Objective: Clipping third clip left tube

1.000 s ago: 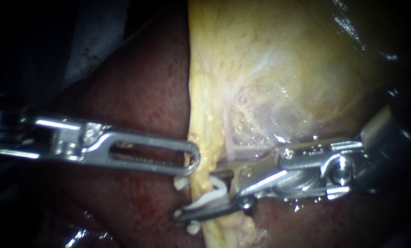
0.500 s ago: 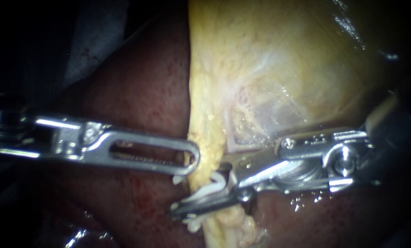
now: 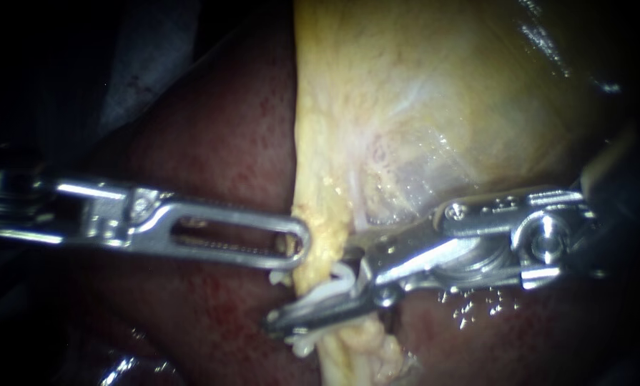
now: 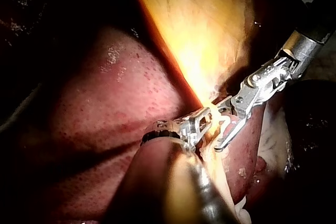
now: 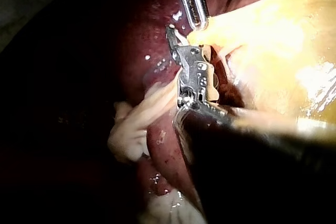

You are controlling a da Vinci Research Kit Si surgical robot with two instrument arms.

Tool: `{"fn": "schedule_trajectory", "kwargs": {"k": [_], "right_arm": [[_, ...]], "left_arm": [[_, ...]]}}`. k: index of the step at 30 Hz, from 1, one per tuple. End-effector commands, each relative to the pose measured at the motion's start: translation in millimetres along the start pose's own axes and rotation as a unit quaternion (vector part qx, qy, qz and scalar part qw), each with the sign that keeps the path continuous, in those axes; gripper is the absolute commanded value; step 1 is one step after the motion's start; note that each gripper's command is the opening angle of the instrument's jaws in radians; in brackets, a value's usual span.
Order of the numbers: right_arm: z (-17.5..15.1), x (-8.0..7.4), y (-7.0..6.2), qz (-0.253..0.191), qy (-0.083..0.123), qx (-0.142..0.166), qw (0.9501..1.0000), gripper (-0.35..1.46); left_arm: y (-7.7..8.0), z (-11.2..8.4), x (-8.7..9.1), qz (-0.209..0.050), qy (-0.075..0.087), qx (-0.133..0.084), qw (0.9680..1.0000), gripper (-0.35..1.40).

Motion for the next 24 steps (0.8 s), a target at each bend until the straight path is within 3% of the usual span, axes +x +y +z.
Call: {"fn": "schedule_trajectory", "kwargs": {"k": [1,5,8,24], "right_arm": [[0.1,-0.2,-0.1,0.007,0.000,0.001,1.0000,0.14],[0.2,-0.7,0.0,0.026,0.001,0.001,0.9997,-0.19],[0.2,-0.8,0.1,0.028,0.001,0.002,0.9996,-0.31],[0.0,-0.9,0.2,0.031,0.001,0.002,0.9995,-0.35]], "left_arm": [[0.0,0.0,0.0,0.000,0.000,0.000,1.0000,-0.35],[0.0,0.0,0.0,0.000,0.000,0.000,1.0000,-0.35],[0.0,0.0,0.0,0.000,0.000,0.000,1.0000,-0.35],[-0.1,0.1,0.0,0.000,0.000,0.000,1.0000,-0.35]]}}
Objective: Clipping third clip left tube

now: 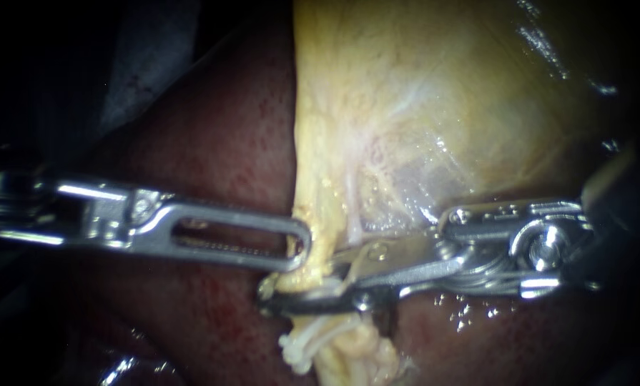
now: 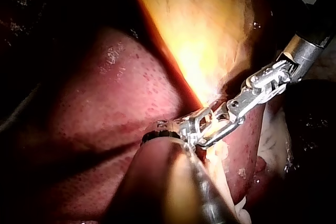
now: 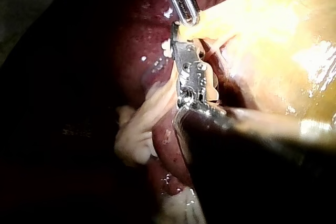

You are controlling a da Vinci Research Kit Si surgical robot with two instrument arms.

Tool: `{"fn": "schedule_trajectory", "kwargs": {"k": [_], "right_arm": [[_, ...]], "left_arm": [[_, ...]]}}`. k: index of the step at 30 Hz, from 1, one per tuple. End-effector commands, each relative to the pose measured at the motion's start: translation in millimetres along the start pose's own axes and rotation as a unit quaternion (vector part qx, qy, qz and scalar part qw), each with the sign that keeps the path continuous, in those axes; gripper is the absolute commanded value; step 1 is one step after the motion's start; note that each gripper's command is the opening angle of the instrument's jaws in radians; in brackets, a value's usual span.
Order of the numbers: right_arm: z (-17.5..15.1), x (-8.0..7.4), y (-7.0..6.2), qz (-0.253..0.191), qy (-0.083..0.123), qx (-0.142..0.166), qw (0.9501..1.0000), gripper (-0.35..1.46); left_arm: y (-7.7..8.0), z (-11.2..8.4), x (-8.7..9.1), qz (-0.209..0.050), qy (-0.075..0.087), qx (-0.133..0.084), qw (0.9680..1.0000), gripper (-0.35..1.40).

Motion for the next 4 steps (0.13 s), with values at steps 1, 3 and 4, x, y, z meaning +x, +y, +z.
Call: {"fn": "schedule_trajectory", "kwargs": {"k": [1,3,4], "right_arm": [[-0.1,0.0,0.0,0.000,0.000,0.000,1.0000,-0.35],[-0.1,-0.1,0.0,0.000,0.000,0.000,1.0000,-0.35],[-0.1,-0.1,0.0,0.000,0.000,0.000,1.0000,-0.35]], "left_arm": [[0.0,0.0,0.0,0.000,0.000,0.000,1.0000,-0.35],[0.0,0.1,0.0,0.000,0.000,0.000,1.0000,-0.35],[0.0,0.1,0.0,0.000,0.000,0.000,1.0000,-0.35]]}}
